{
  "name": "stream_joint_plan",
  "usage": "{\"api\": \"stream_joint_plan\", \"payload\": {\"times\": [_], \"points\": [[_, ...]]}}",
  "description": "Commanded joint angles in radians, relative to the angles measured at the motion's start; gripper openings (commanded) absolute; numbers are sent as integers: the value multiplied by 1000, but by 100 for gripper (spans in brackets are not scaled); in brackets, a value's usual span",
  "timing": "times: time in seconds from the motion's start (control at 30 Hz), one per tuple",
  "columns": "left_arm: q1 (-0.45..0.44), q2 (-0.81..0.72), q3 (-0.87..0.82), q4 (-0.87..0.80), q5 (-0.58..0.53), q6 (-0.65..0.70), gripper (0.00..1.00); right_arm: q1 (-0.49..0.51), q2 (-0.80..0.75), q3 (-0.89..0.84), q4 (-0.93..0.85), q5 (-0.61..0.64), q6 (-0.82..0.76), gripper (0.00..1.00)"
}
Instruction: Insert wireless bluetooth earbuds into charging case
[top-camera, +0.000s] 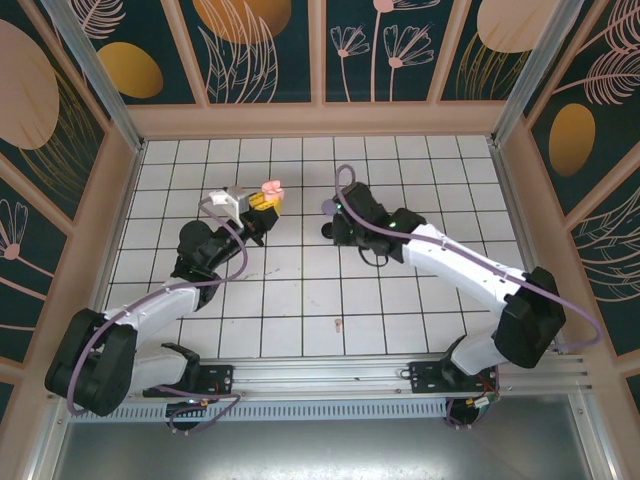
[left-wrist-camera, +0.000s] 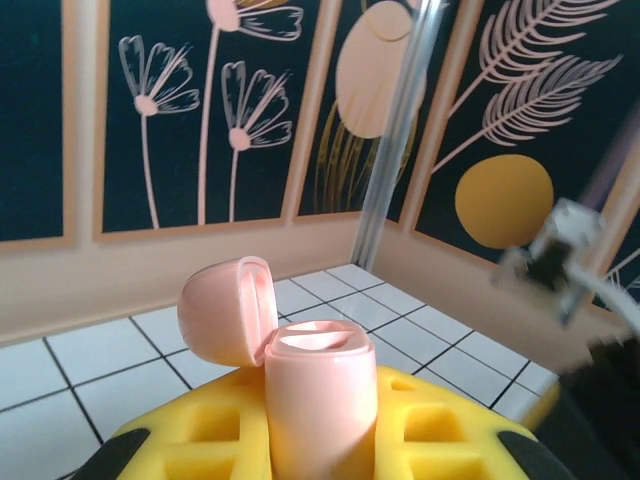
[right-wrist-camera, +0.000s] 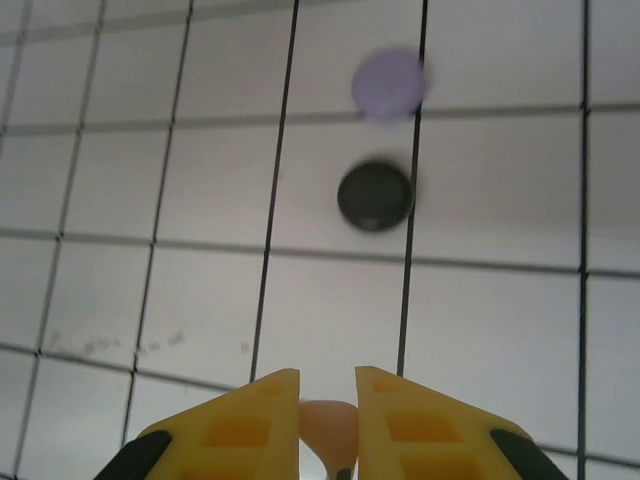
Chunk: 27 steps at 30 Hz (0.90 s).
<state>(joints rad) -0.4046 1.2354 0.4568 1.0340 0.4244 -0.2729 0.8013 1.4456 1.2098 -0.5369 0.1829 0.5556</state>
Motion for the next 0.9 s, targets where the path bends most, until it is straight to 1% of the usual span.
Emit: {"api": "stream_joint_plan", "payload": {"times": [0.0, 0.17, 0.3, 0.4, 0.7, 0.87], "points": [[4, 30, -40, 181, 92, 51, 0, -43, -39, 60, 60, -6, -126, 17], [-7, 82, -59, 256, 136, 101, 0, -83, -52, 123, 111, -29, -217, 17], [-30, 130, -61, 318, 153, 158, 0, -90, -59, 153, 154, -59, -280, 17], [-44, 176, -49, 373, 166, 174, 0, -90, -63, 160, 191, -92, -316, 17], [-95, 313, 38, 471, 183, 238, 0, -88, -105, 134, 317, -211, -393, 17], [-109, 386, 94, 554, 198, 234, 0, -85, -139, 102, 388, -248, -415, 17]]}}
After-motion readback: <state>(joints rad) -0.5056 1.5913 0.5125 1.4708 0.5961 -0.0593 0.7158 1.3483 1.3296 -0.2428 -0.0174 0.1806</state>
